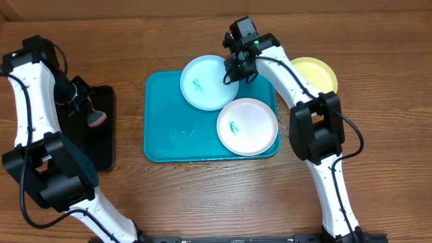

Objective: Clean dirty plates on tray and stack at the side
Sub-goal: 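Move the right gripper to the light blue plate and drag it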

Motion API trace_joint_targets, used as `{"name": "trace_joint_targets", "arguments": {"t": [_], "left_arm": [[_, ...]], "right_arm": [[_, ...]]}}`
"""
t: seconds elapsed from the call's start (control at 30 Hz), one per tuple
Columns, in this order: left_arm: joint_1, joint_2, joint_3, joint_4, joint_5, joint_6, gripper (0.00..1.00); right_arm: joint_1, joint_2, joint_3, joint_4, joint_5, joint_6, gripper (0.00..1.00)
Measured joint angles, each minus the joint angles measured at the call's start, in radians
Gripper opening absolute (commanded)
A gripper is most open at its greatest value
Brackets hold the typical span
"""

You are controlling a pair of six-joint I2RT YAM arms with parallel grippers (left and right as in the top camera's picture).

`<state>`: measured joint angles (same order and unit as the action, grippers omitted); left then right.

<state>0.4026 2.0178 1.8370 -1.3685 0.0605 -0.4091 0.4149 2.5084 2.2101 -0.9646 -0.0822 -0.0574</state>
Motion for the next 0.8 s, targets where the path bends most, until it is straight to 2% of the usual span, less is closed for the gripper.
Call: {"name": "trace_joint_targets", "arguments": {"t": [0.3, 0.47, 0.8], "left_arm": [[-0.004, 0.0, 0.0, 0.017, 0.0, 0.0, 0.04], [-0.004, -0.001, -0.022, 0.105, 0.0, 0.0, 0.04], [0.017, -0.002, -0.278, 0.317, -0.043, -0.002, 0.04]], "right_arm": [[0.081, 0.0, 0.004, -0.067, -0.085, 0.13, 0.04], [0.138, 0.0, 0.004, -0.085, -0.114, 0.195, 0.04], [0.196, -0.007, -0.063, -0.045, -0.131, 0.243, 0.04]]}}
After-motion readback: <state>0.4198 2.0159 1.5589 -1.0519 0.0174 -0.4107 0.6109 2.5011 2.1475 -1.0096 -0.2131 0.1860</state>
